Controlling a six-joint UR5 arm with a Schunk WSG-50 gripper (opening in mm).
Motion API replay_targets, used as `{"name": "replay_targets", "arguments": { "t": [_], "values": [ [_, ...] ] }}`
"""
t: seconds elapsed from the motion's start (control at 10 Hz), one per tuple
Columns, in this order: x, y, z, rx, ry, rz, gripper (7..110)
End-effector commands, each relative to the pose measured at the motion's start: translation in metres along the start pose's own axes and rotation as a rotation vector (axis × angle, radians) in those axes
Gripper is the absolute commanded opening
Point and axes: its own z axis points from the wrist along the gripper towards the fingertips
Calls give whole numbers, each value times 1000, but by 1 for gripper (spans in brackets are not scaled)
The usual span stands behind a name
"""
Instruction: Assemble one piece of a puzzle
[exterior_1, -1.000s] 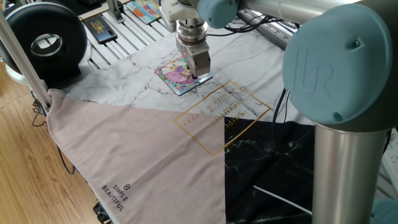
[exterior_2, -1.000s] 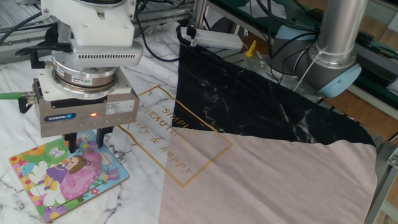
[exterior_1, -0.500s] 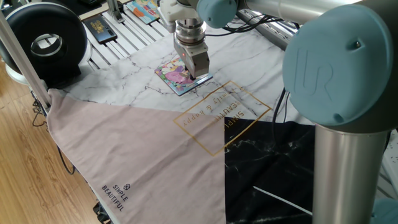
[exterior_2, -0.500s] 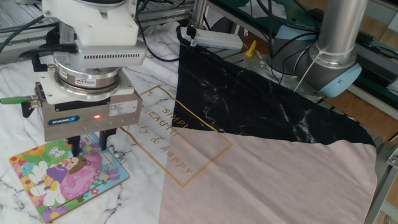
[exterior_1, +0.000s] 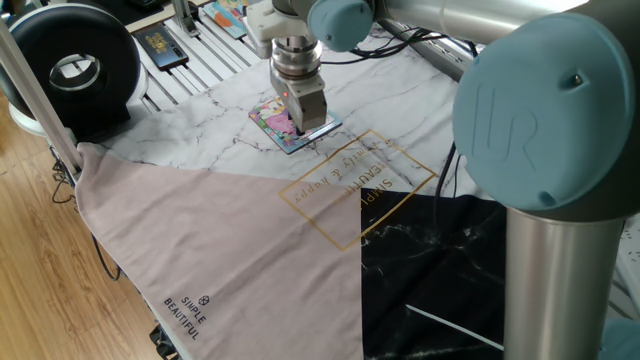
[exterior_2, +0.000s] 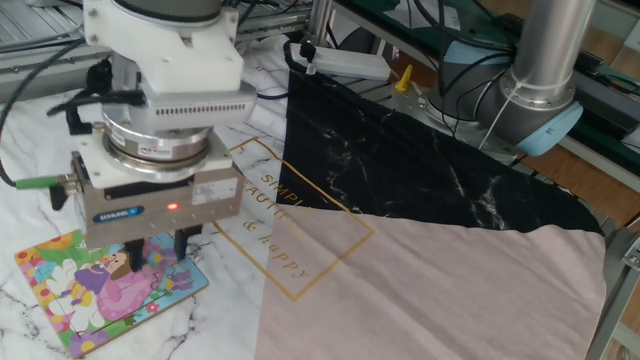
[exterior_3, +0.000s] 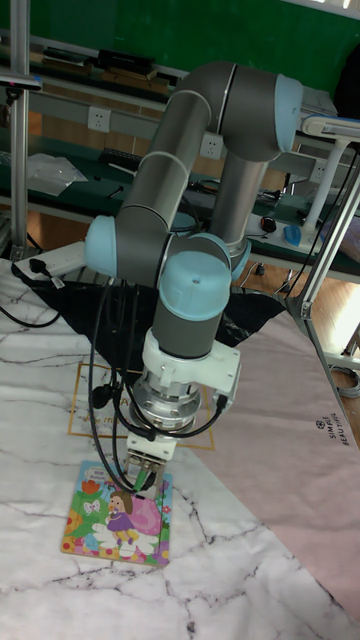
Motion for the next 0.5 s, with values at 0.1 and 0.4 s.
{"name": "replay_targets", "arguments": {
  "t": [0.1,0.4],
  "values": [
    [-29,6,4,5,-44,-8,7],
    [-28,5,8,10,-44,-32,7]
  ]
}}
